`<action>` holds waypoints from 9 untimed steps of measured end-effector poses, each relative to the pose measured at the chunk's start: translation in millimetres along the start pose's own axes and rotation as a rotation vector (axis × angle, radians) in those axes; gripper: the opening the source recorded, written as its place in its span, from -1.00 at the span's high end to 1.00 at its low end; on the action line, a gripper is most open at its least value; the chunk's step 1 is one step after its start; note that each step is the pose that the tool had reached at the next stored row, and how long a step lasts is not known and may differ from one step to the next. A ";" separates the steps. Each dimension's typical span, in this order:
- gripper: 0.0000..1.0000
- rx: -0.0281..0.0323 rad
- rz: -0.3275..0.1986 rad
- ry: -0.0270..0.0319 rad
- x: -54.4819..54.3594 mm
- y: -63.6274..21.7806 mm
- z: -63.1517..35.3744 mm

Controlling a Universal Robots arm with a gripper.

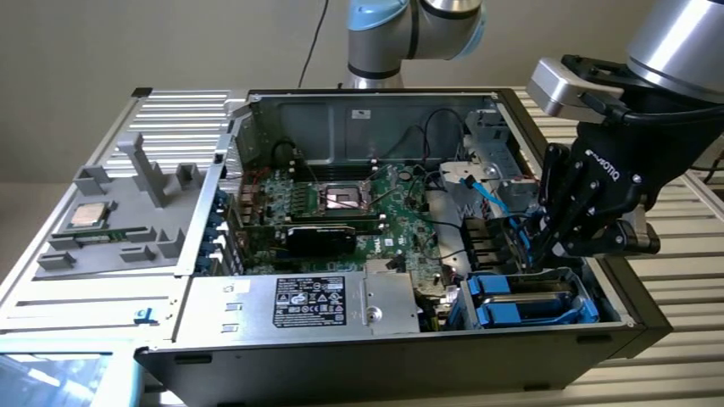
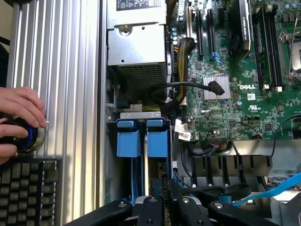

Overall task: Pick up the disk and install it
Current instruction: 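Insert the first disk wire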

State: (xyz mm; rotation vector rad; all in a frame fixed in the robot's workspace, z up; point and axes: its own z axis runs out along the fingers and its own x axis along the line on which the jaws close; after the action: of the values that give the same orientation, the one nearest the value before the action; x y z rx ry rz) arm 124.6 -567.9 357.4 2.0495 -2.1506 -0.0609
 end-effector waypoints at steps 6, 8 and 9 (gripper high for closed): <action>0.65 -0.0016 0.000 -0.0027 -0.5 -0.6 4.8; 0.65 -0.0038 -0.001 -0.0033 -0.7 -1.0 6.8; 0.65 -0.0046 -0.001 -0.0036 -0.8 -1.1 7.5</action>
State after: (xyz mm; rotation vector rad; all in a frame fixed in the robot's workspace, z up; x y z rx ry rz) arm 124.6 -567.8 349.7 2.0494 -2.1496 -0.0696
